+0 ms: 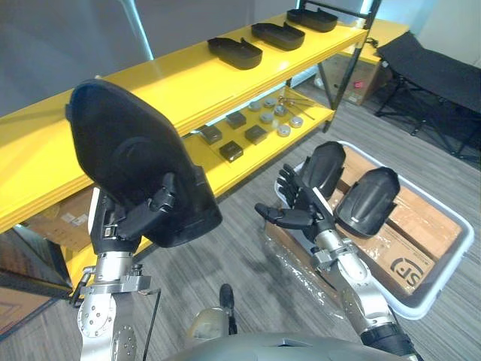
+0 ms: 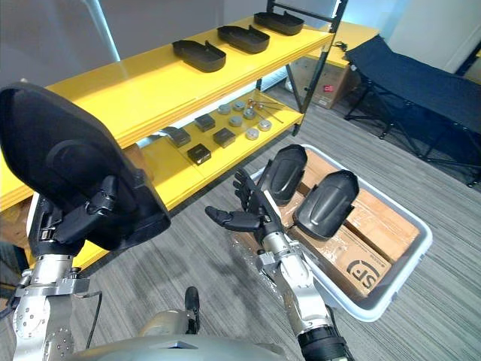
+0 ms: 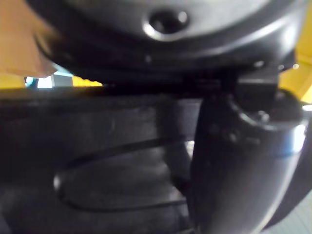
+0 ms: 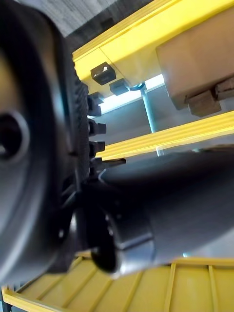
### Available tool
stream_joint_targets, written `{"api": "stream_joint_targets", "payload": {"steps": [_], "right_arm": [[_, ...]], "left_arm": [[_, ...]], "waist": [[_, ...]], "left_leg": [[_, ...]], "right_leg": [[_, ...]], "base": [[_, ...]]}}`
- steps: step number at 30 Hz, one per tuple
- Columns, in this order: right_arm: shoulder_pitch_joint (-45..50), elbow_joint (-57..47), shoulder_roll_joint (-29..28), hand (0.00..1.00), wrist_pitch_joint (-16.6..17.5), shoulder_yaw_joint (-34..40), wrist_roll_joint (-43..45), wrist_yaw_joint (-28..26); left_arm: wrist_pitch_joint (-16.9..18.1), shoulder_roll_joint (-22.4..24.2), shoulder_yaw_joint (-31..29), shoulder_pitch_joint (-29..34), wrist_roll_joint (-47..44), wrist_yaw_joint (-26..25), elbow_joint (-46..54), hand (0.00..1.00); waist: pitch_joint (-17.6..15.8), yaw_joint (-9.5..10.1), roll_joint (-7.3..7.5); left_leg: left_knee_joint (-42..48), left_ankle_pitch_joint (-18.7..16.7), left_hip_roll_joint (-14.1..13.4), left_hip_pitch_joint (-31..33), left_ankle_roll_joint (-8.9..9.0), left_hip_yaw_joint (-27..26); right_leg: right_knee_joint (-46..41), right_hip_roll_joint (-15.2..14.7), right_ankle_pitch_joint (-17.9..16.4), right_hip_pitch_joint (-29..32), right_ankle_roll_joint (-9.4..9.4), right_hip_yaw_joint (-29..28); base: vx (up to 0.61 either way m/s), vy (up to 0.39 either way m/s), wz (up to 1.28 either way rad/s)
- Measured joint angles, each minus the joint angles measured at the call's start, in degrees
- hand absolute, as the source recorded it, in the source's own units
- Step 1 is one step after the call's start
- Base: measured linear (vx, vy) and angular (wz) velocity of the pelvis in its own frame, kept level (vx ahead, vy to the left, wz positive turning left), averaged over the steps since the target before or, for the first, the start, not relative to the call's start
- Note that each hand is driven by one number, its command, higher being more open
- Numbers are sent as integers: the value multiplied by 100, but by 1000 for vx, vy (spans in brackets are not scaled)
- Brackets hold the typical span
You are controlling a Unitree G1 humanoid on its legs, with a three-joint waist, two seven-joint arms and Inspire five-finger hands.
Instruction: Walk over and take three plastic housings, then place them on the shelf
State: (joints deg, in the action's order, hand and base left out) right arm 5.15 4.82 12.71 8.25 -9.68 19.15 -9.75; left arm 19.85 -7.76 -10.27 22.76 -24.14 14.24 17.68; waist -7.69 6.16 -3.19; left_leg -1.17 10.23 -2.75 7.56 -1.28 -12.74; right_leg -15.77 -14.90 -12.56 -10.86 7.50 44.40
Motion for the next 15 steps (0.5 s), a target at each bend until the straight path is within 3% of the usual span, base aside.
{"api": "stream_joint_targets", "payload": {"steps": [10,15], "right_arm": [[93,-16,96,100,72,-2,-68,-280],[81,-88,83,100,217,8,-69,-236]], "left_arm": [[0,-61,163,25,-69,0,-30,0],[0,-59,159,26,-69,70,-31,0]], "waist": [[-70,30,-25],[-136,143,134]], "left_leg": [[96,38,56,127,6,140],[430,-180,192,241,-3,262]], "right_leg": [[-461,-125,-339,183,-20,-174],[-505,-309,-382,20,114,46]], "base": [[-21,-23,9],[43,-9,19]]}}
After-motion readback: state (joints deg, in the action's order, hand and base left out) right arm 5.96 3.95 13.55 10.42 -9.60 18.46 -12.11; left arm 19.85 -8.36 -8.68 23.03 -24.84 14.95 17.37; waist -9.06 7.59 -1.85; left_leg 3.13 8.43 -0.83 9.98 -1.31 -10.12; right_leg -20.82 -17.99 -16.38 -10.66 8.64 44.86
